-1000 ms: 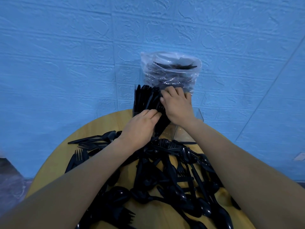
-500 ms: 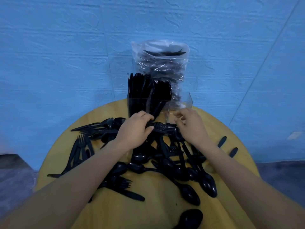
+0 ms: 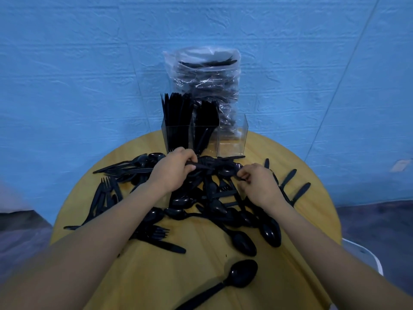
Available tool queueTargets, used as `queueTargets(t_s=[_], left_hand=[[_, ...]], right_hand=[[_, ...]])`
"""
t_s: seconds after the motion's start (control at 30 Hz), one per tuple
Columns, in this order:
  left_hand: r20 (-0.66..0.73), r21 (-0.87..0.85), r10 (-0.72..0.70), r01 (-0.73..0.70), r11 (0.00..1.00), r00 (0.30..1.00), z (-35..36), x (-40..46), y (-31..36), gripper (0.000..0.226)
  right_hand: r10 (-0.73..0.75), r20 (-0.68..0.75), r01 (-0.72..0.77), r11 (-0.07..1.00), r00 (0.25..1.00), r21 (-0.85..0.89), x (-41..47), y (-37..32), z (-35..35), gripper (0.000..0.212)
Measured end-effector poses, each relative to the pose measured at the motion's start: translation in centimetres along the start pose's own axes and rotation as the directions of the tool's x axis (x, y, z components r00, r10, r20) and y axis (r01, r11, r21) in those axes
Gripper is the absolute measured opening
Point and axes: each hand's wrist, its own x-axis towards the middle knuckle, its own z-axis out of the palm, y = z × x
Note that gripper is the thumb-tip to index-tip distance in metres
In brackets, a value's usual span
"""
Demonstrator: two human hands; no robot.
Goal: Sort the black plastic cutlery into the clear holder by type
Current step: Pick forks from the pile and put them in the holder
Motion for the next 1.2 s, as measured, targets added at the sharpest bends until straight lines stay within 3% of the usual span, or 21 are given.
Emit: queueTargets(t_s=[0.2, 0.37, 0.5, 0.67, 0.8, 0.87, 1.0, 1.2], left_hand=[[0.172, -0.052, -0.099, 0.109, 0.993, 0.980, -1.5, -2.0, -1.2, 0.008], [0.149, -0.092, -0.109, 0.123, 0.988, 0.983, -2.4, -2.5, -1.2, 0.007], [0.152, -0.172, -0.047, 0.073, 0.982, 0.987, -1.8, -2.8, 0.1, 0.008], [0.261, -0.246, 0.115, -0.049, 0.968, 0.958, -0.2, -3.0, 2.8, 0.017], [0.090, -0.234, 0.061, -0.039, 0.971, 0.994, 0.6, -1.3, 2.9, 0.028], [0.012, -0.109, -0.008, 0.010, 0.994, 1.000, 1.4, -0.1, 2.3, 0.027], [0.102, 0.215, -0.151, 0.127, 0.968, 0.983, 3.0, 1.6, 2.0, 0.049], [0.123, 0.197, -0.204, 0.178, 0.964, 0.971, 2.5, 2.7, 1.1, 0.042]], right_hand=[[0.047, -0.030, -0.046, 0.998, 0.998, 0.047, -0.2, -0.4, -0.2, 0.022], [0.012, -0.039, -0.009, 0.997, 0.999, 0.074, 0.1, -1.6, 0.0, 0.019], [0.050, -0.160, -0.026, 0.989, 0.986, 0.148, 0.1, -1.7, -1.3, 0.023], [0.104, -0.250, -0.065, 0.985, 0.963, 0.162, 0.1, -0.6, -3.3, 0.022], [0.056, -0.120, -0.039, 0.990, 0.991, 0.135, 0.0, -0.7, -2.7, 0.018], [0.008, -0.026, -0.005, 0.992, 1.000, 0.127, 0.2, -1.1, -1.8, 0.015], [-0.031, 0.161, 0.030, 1.000, 0.987, 0.006, 1.0, -2.0, 0.3, 0.011], [0.016, 0.257, 0.053, 0.965, 0.966, -0.258, 2.6, -3.7, 0.7, 0.039]])
